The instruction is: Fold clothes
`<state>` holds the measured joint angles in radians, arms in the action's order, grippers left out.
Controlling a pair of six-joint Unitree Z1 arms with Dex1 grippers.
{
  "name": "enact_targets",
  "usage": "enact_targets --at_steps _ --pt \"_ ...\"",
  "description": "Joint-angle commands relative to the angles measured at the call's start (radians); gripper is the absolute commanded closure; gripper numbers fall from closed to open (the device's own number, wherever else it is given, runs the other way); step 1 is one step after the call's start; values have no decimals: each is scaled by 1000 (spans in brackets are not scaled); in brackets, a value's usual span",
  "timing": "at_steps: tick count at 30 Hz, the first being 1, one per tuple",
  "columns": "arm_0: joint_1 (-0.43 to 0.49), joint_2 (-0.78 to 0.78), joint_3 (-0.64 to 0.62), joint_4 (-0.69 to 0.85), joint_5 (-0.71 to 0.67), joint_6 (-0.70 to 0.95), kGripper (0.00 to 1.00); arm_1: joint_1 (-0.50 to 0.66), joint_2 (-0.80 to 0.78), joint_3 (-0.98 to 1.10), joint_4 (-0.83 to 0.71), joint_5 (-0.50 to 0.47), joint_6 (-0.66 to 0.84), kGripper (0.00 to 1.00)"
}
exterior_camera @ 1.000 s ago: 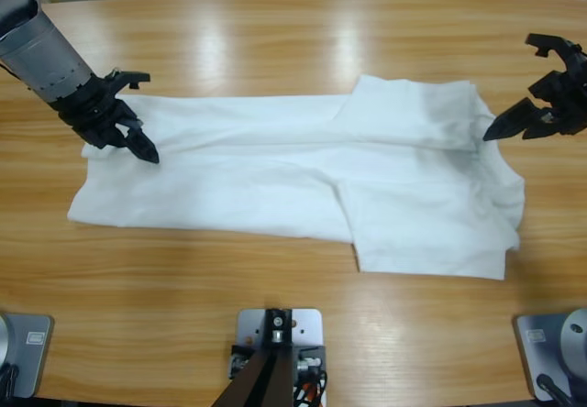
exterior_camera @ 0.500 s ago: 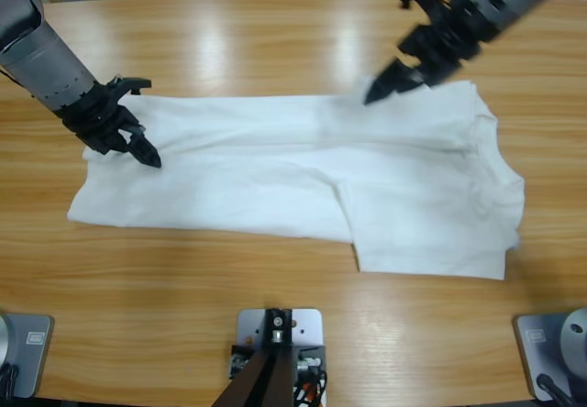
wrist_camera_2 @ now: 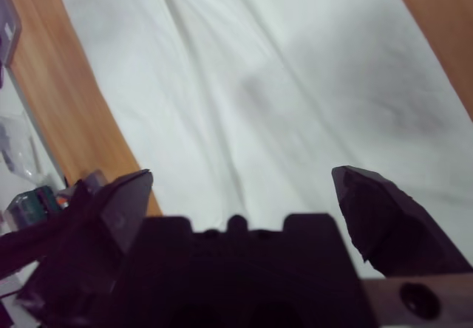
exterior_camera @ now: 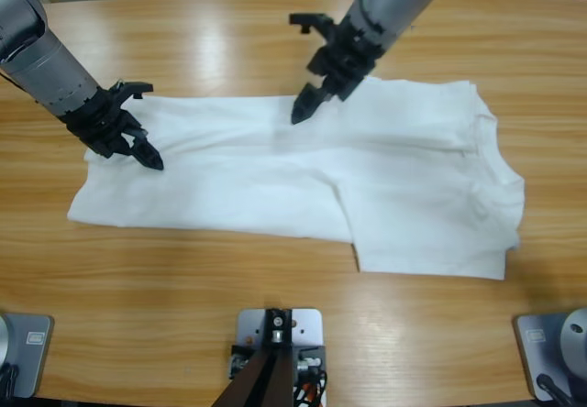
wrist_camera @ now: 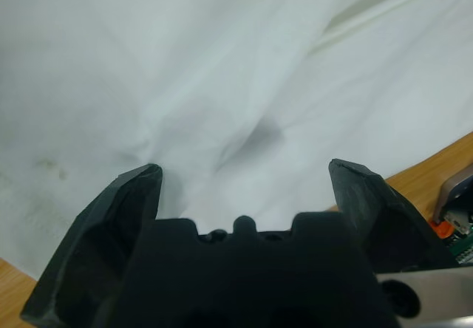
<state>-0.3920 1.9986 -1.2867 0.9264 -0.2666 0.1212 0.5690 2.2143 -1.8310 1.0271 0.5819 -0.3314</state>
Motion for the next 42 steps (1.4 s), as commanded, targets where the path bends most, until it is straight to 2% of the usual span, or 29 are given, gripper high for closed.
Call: enact_targets --at_steps 1,7,24,29,35,42 --pt "4 43 28 -14 -3 -9 119 23 176 -141 66 27 -23 0" --pt "5 43 29 -14 -3 -9 119 23 222 -173 110 30 -33 0" --pt "7 44 29 -13 -3 -9 119 12 225 -78 139 8 41 0" --pt "7 45 29 -14 -3 -9 119 0 208 -34 132 -26 91 0" --pt "7 46 29 -13 -3 -9 119 -22 175 -5 135 -111 162 0" --pt "7 45 29 -14 -3 -9 119 -23 163 -11 179 -126 215 0"
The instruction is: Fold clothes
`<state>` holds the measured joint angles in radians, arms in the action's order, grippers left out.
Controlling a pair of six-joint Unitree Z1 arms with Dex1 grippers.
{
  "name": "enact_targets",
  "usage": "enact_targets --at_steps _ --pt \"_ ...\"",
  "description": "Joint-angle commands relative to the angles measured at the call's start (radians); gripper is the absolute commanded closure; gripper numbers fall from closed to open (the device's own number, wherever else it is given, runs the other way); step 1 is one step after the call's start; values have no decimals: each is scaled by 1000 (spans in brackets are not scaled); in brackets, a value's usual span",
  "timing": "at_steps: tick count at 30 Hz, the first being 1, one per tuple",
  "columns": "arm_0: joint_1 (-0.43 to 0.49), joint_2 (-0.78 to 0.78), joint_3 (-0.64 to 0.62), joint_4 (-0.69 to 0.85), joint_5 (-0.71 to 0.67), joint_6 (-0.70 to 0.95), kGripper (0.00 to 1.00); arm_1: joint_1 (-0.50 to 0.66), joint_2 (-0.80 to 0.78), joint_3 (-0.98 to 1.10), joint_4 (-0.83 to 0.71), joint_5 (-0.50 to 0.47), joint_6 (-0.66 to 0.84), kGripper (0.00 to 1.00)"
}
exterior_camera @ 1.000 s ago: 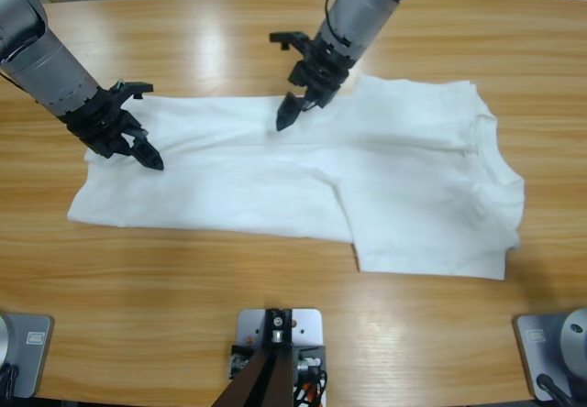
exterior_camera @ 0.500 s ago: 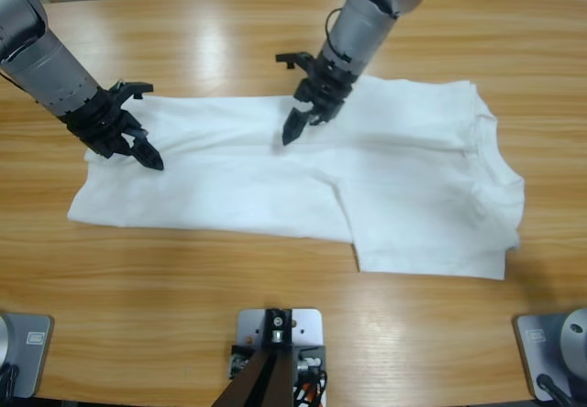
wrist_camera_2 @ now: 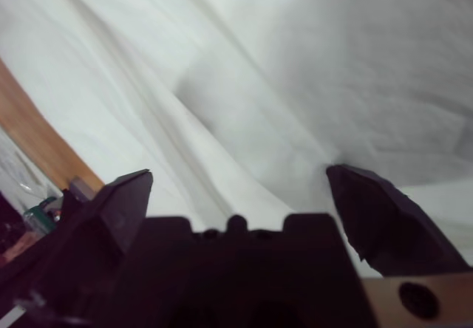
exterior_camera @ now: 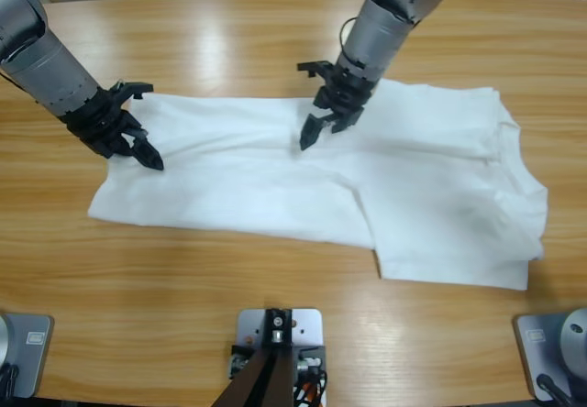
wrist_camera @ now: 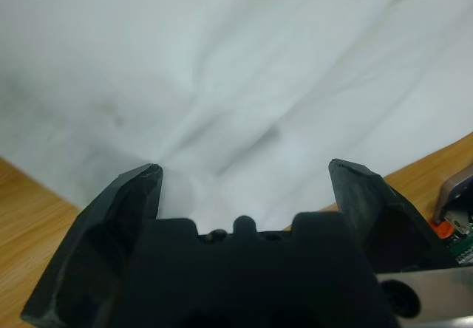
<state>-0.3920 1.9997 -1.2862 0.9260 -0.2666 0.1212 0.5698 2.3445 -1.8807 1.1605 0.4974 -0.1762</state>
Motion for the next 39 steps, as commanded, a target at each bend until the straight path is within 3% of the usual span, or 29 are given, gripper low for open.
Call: enact_targets --at_steps 1,25,39 --pt "7 44 28 -13 -3 -9 119 -23 25 38 51 -45 70 0" --pt "8 43 28 -12 -3 -9 119 75 -51 39 150 -66 188 0" --pt "10 42 28 -12 -3 -9 119 81 -207 363 -45 -89 284 0"
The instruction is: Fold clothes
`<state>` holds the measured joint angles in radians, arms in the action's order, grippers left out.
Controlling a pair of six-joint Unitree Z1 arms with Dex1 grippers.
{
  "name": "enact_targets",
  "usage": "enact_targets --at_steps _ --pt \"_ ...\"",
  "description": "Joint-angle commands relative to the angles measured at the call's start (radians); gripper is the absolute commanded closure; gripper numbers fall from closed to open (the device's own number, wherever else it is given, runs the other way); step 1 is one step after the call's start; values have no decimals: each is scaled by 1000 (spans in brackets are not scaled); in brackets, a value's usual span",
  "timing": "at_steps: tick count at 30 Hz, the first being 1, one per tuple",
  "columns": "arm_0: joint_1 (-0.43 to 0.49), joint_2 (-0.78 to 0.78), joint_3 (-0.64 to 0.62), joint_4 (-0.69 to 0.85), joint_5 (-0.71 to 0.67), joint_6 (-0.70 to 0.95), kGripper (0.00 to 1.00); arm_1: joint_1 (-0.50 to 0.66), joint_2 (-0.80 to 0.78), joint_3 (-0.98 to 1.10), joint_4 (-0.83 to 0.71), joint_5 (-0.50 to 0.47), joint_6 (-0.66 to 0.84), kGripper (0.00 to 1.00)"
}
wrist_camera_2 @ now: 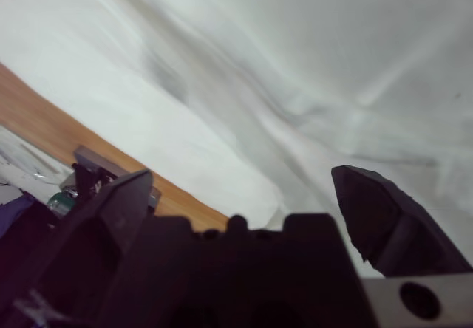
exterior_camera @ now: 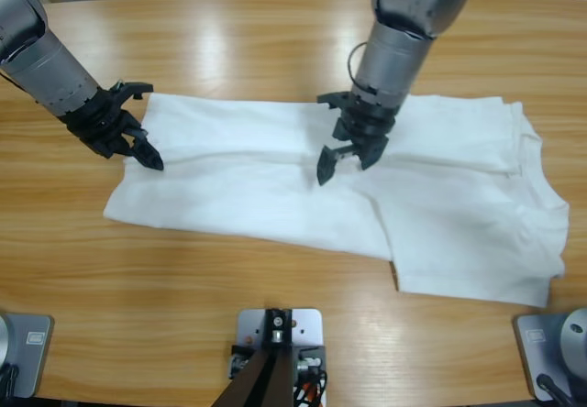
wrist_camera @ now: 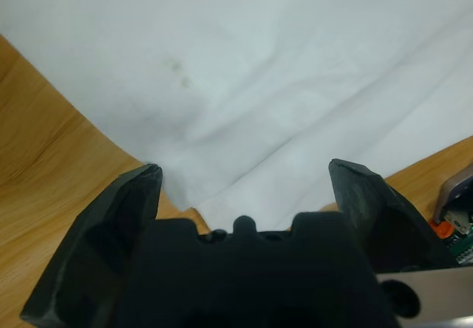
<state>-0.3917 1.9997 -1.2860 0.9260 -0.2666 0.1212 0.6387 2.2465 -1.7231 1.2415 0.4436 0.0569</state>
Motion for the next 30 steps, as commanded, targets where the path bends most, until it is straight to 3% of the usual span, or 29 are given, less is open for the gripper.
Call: enact_targets --at_steps 1,8,11,16,25,30 --pt "10 42 28 -12 -3 -9 119 12 -132 229 -138 -54 59 0" --pt "19 34 29 -12 -3 -9 119 -61 -362 320 -146 -234 86 0" --pt "71 -19 64 -47 -43 -12 119 -98 -459 372 -167 -278 86 0" --pt "249 -129 151 -135 -181 -9 119 -129 -559 471 -202 -281 84 0" --pt "305 -48 201 -183 -398 6 124 -151 -642 516 -206 -286 83 0" --pt "309 17 201 -191 -410 -8 124 -155 -661 525 -205 -288 81 0"
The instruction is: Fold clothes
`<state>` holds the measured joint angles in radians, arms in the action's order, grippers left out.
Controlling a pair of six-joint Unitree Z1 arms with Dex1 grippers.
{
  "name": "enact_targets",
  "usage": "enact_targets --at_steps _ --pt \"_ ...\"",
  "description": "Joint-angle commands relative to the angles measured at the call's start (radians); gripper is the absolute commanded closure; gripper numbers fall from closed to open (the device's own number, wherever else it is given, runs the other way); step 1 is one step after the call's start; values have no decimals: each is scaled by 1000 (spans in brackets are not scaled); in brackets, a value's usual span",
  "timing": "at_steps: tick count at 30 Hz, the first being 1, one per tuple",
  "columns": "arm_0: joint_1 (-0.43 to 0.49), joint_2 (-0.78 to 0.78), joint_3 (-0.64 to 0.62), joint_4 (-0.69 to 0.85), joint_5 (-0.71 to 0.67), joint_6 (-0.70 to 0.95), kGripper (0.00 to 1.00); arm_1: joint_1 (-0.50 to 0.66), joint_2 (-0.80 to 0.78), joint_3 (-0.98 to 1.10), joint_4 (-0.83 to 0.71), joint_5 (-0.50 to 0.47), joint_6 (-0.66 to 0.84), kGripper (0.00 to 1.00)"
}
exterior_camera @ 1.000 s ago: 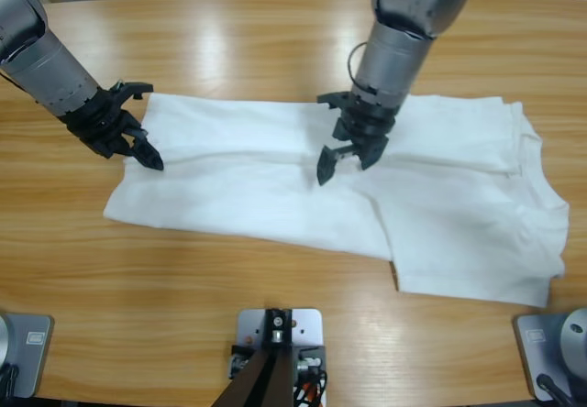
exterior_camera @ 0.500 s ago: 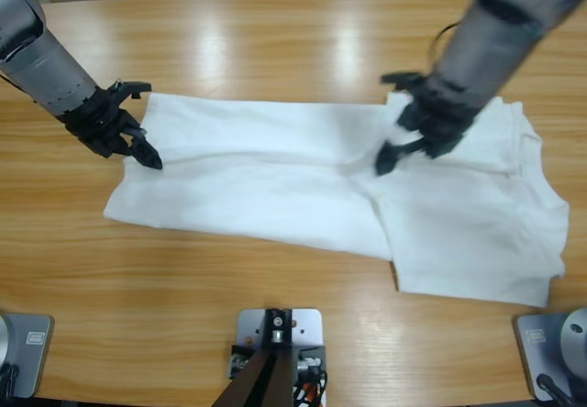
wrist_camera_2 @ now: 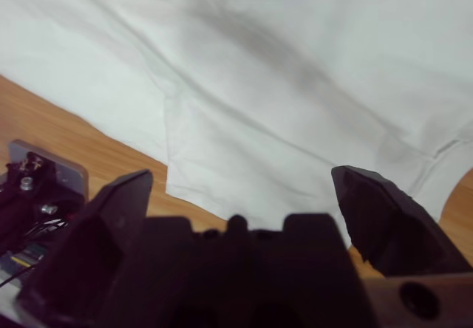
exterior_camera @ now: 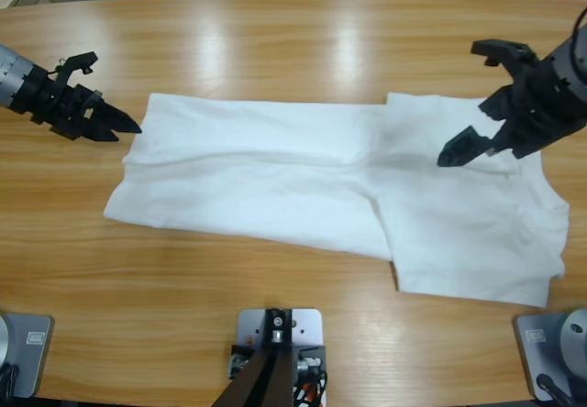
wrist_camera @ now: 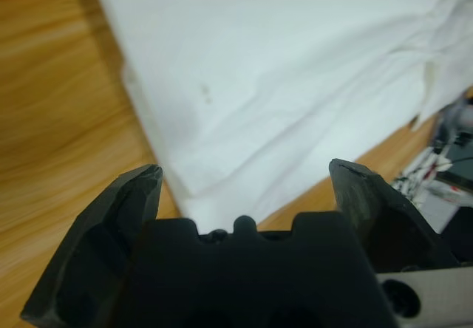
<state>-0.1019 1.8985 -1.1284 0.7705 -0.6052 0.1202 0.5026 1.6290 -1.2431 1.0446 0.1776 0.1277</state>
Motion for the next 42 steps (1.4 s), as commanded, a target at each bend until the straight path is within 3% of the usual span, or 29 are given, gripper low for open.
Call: enact_targets --at_steps 1,8,29,31,33,42 --pt "19 131 39 -36 -61 -15 124 -20 -49 47 -7 -24 9 0" --pt "7 170 20 -43 38 -56 124 -29 -63 56 -1 -28 0 0" --pt "-61 261 -22 -38 22 -65 129 -64 -76 49 6 -35 -26 0" --pt "-70 263 -22 -38 23 -65 145 -65 -82 52 6 -35 -26 0" --pt "-91 267 -25 -35 22 -64 225 -67 -88 54 6 -36 -26 0" --pt "-132 275 -30 -24 5 -93 229 -71 -107 63 6 -37 -26 0"
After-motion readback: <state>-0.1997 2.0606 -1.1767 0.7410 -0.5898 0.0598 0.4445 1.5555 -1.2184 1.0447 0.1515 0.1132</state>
